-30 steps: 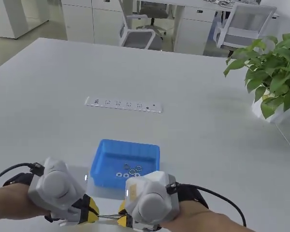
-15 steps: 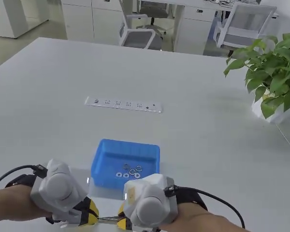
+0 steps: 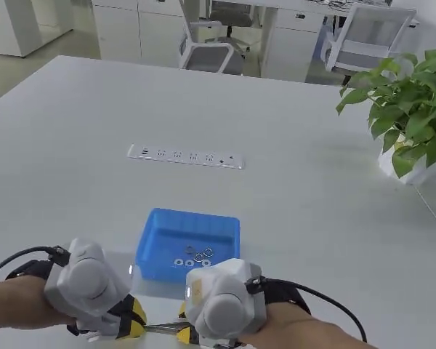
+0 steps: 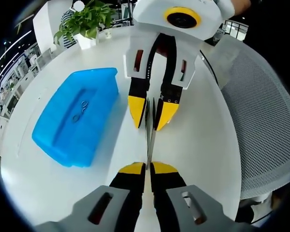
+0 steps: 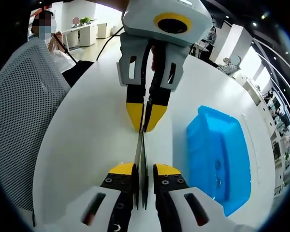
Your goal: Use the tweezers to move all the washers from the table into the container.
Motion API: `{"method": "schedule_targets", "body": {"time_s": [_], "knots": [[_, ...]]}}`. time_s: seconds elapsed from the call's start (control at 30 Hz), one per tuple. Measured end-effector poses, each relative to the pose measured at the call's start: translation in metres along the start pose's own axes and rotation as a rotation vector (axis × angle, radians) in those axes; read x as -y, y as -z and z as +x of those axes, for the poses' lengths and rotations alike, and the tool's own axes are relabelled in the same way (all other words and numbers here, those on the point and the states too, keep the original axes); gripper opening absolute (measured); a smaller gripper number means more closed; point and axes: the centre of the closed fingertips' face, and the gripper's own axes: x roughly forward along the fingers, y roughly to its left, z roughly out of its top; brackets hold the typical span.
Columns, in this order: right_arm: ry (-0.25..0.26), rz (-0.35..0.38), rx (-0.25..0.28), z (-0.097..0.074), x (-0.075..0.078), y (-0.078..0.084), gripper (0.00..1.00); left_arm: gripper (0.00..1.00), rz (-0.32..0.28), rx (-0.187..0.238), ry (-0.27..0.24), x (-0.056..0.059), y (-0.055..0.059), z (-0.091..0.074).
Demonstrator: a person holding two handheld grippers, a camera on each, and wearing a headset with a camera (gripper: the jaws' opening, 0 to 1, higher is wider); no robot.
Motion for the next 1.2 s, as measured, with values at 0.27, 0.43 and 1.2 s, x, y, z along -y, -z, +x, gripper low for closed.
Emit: {"method": "schedule_targets", "body": {"time_s": [0.27, 0.43, 1.2], "knots": [[0.079, 0.077, 0.022, -0.019, 0.01, -0.002, 0.27, 0.2, -0.041, 0.047, -0.035, -0.002, -0.007, -0.012], [0.132, 0.149, 0.057, -0.037, 0.013, 0.0, 0.33, 0.29, -0.136, 0.142, -0.085, -0.008, -0.014, -0.027], [0.389, 0.486, 0.285, -0.131, 0.037, 0.024, 0.67, 0.7, -0.335, 0.423, -0.268, -0.016, -0.042, -0.086]]}}
